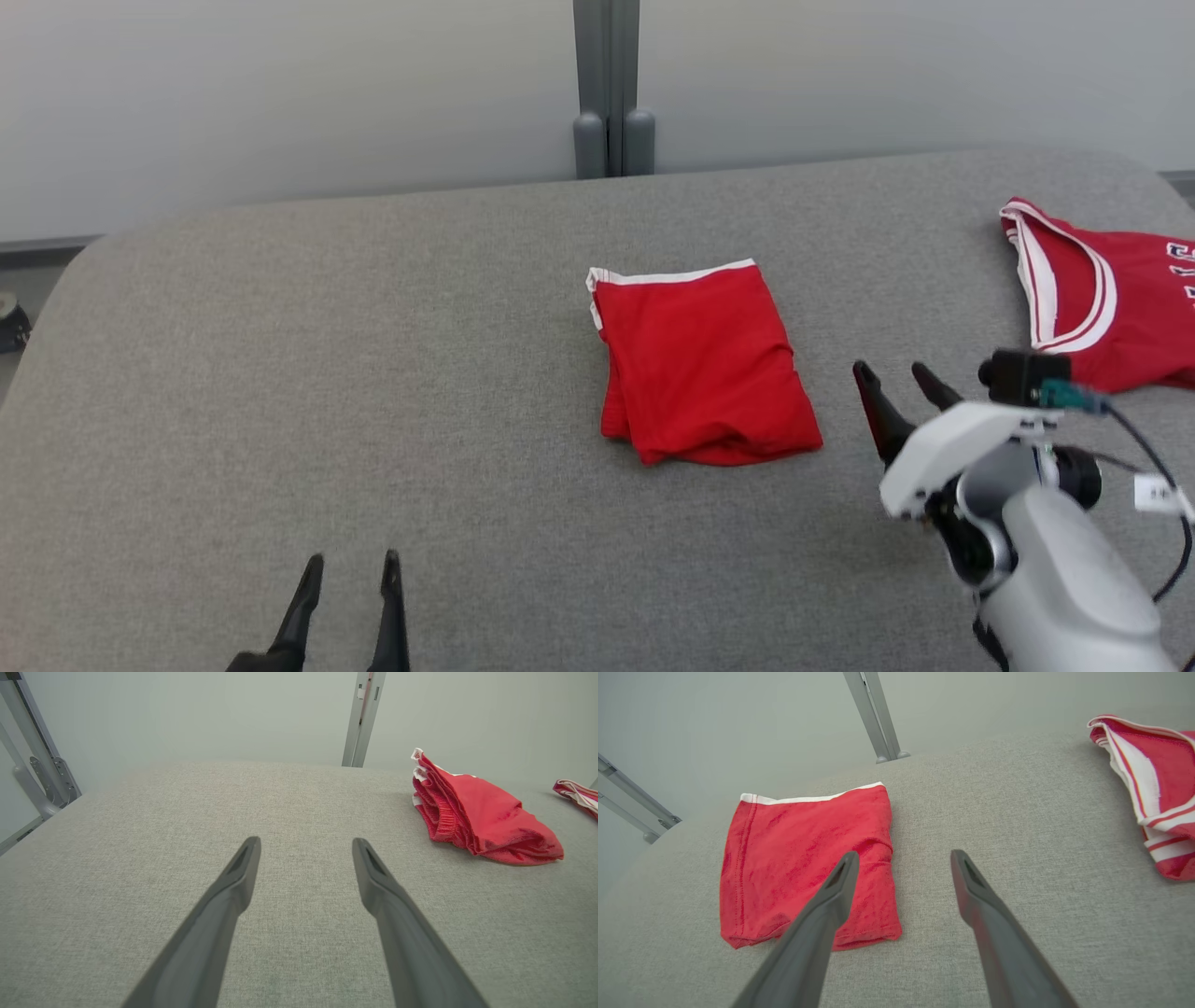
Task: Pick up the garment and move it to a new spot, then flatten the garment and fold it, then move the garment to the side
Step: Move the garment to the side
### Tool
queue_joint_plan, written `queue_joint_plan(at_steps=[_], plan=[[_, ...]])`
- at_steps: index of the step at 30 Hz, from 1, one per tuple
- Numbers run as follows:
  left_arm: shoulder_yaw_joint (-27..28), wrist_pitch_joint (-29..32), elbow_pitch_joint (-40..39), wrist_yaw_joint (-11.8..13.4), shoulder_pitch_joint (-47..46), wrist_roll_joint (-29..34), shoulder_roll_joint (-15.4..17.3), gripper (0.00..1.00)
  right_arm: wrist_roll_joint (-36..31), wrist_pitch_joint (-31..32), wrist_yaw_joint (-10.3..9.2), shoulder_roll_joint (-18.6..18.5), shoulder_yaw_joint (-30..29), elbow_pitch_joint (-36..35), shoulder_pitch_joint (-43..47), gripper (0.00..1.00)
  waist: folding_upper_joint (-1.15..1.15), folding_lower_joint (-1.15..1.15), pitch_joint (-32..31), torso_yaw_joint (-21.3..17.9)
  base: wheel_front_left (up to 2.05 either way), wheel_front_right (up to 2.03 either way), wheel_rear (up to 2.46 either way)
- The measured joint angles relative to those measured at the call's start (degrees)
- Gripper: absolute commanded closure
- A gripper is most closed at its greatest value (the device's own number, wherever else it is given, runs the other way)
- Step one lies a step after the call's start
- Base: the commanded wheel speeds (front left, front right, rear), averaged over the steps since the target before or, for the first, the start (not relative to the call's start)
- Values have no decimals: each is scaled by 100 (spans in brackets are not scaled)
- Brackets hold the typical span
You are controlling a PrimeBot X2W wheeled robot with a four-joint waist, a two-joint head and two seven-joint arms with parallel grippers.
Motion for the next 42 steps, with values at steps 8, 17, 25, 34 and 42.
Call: queue_joint_plan(at_steps=[8,17,25,34,42], plan=[[-439,-1,103,-112,-628,4,0,0,-235,1090,0,174,-390,1447,-1754,0,0,0,553,328,0,0,0],[-644,0,157,-78,-848,-77,0,0,-630,1361,0,265,-923,2951,-2502,0,0,0,1015,923,0,0,0],[-446,-1,89,-33,-863,-40,0,0,-341,967,0,411,-860,3104,-2892,100,0,0,1313,849,0,0,0],[-170,0,20,-227,-966,231,-1,0,-140,867,2,104,-559,2916,-3371,100,0,0,1447,-14,0,0,0],[-227,-1,22,-428,-1183,510,20,0,-124,694,1,-620,-683,2850,-3815,100,0,0,1564,-945,0,0,0]])
